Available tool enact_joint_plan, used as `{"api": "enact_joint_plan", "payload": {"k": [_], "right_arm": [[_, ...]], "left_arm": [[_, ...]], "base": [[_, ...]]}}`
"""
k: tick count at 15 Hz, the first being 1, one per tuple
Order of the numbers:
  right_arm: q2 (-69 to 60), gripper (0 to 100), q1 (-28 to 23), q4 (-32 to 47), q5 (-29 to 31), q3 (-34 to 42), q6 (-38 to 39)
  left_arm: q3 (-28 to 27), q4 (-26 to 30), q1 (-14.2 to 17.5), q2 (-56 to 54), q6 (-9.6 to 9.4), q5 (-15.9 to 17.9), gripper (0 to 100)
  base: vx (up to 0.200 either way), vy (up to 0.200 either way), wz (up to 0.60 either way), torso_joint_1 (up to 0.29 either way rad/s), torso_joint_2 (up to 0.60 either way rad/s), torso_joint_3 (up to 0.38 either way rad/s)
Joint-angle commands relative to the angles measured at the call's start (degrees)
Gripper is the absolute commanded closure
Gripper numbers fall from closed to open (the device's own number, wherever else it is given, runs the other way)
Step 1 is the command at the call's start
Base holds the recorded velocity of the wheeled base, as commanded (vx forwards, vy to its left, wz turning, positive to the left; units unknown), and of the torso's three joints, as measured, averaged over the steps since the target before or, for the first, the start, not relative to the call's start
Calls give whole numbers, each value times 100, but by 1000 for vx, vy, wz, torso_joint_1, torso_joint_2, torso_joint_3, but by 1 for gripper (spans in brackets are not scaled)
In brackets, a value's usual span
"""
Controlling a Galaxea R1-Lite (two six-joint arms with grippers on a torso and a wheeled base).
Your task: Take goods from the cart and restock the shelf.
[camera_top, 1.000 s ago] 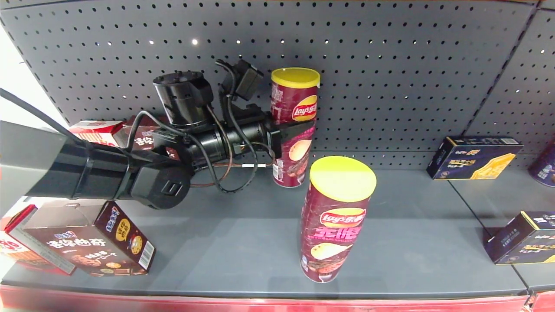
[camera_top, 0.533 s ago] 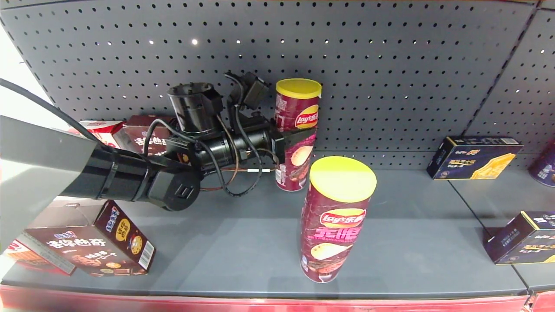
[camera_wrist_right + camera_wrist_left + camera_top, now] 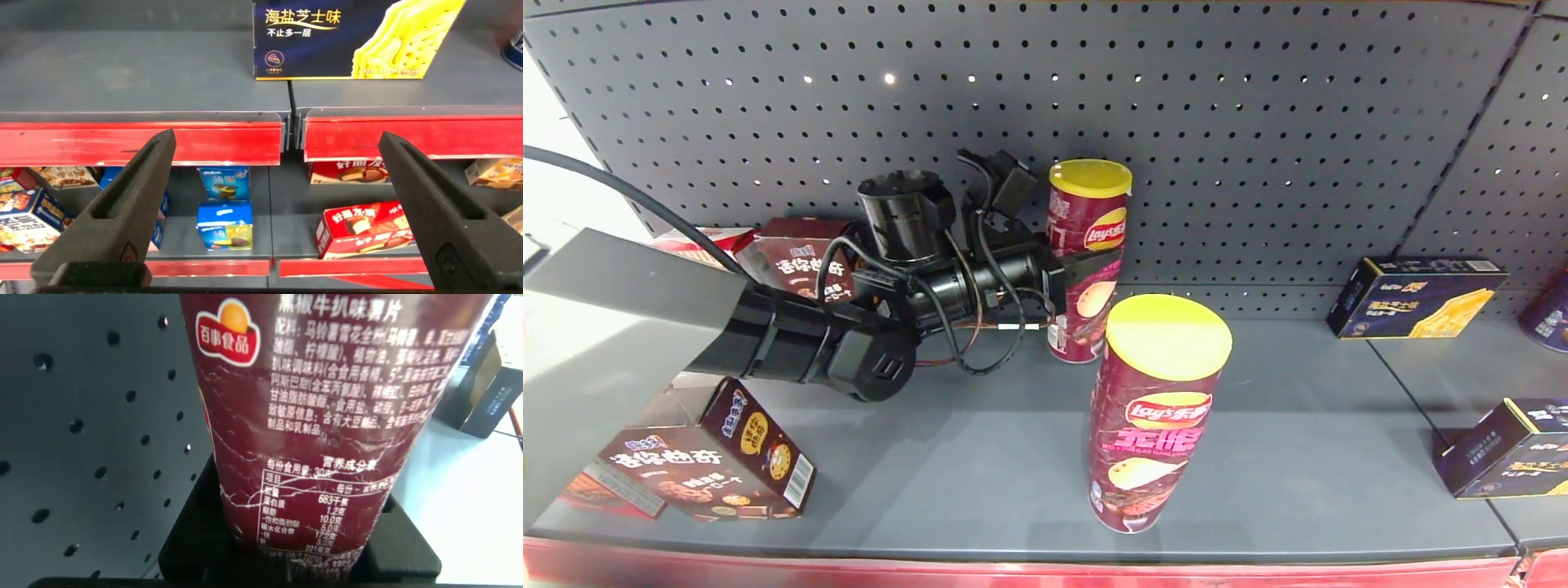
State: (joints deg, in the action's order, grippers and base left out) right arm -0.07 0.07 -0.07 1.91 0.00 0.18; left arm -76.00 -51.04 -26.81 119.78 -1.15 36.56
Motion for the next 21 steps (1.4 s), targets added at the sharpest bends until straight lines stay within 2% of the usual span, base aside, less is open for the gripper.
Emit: {"api": "enact_joint_plan", "payload": {"k": [1, 9, 13, 14, 19, 21], "right_arm": [[7, 0, 1, -1, 2, 0, -1], [7, 0, 1, -1, 2, 0, -1], [7, 0, 1, -1, 2, 0, -1], [7, 0, 1, -1, 2, 0, -1], [7, 0, 1, -1, 2, 0, -1], [7, 0, 1, -1, 2, 0, -1]], "left_arm": [[-3, -20, 0, 80, 0, 0, 100], [50, -371, 9, 282, 0, 0, 100], [94, -530, 9, 353, 79, 0, 100], [103, -538, 9, 353, 79, 0, 0], [94, -503, 70, 282, 88, -8, 0], [94, -178, 149, -52, 88, -8, 0]], "base": [[0, 0, 0, 0, 0, 0], [0, 0, 0, 0, 0, 0], [0, 0, 0, 0, 0, 0], [0, 0, 0, 0, 0, 0], [0, 0, 0, 0, 0, 0], [0, 0, 0, 0, 0, 0]]}}
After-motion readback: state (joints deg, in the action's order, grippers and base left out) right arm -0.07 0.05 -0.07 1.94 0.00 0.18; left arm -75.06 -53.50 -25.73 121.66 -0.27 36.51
